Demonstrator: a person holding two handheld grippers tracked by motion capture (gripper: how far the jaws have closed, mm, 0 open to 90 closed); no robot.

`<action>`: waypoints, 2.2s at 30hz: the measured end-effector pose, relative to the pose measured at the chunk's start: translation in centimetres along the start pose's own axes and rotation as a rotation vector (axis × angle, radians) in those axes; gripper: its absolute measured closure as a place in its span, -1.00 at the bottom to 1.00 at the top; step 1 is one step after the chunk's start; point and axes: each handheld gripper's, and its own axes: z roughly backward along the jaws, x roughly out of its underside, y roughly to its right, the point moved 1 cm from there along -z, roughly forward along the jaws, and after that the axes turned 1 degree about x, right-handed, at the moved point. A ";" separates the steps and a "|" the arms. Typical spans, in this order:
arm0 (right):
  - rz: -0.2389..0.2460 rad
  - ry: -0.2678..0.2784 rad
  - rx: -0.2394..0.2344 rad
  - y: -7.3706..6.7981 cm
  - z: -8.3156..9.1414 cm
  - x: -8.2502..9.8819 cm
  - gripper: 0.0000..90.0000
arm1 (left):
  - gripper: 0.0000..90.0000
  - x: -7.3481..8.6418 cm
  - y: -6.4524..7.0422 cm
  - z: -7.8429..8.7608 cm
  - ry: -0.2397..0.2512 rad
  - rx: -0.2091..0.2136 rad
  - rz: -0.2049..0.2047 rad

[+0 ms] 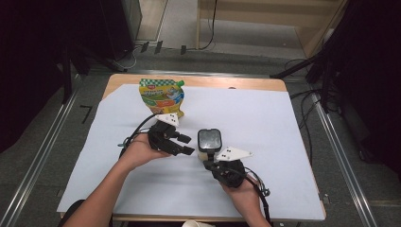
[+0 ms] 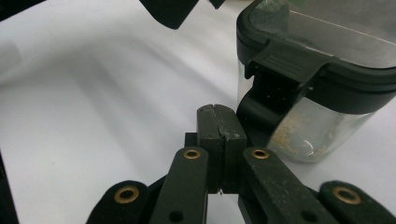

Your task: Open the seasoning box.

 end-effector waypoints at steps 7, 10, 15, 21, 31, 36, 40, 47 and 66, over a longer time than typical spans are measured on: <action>0.003 -0.004 0.004 0.0 -0.2 0.1 1.00 | 0.00 0.0 -0.1 0.0 0.004 0.001 0.008; 0.005 -0.012 0.011 0.2 0.0 0.2 1.00 | -0.01 0.0 -0.1 0.0 0.002 -0.002 0.007; -0.010 -0.014 0.015 0.6 0.4 0.3 1.00 | -0.03 0.0 -0.1 -0.1 -0.001 -0.004 0.004; -0.017 -0.014 0.022 1.3 1.1 0.4 1.00 | -0.04 0.0 -0.2 -0.1 -0.004 -0.007 0.006; -0.046 -0.017 0.039 3.2 2.5 0.6 1.00 | -0.02 0.0 0.0 -0.3 -0.006 -0.001 0.006; -0.064 -0.016 0.055 4.3 3.3 0.7 1.00 | -0.03 -0.1 0.0 -0.5 -0.005 -0.005 0.006; -0.083 -0.022 0.066 5.2 3.8 0.7 1.00 | -0.03 -0.1 0.0 -0.7 -0.009 -0.002 0.003; -0.121 -0.040 0.094 6.8 4.5 0.9 1.00 | 0.05 -0.3 0.1 -1.1 -0.008 0.010 -0.002; -0.197 -0.044 0.193 10.6 4.7 1.1 1.00 | -0.09 -3.0 -0.2 -2.5 0.013 0.021 -0.040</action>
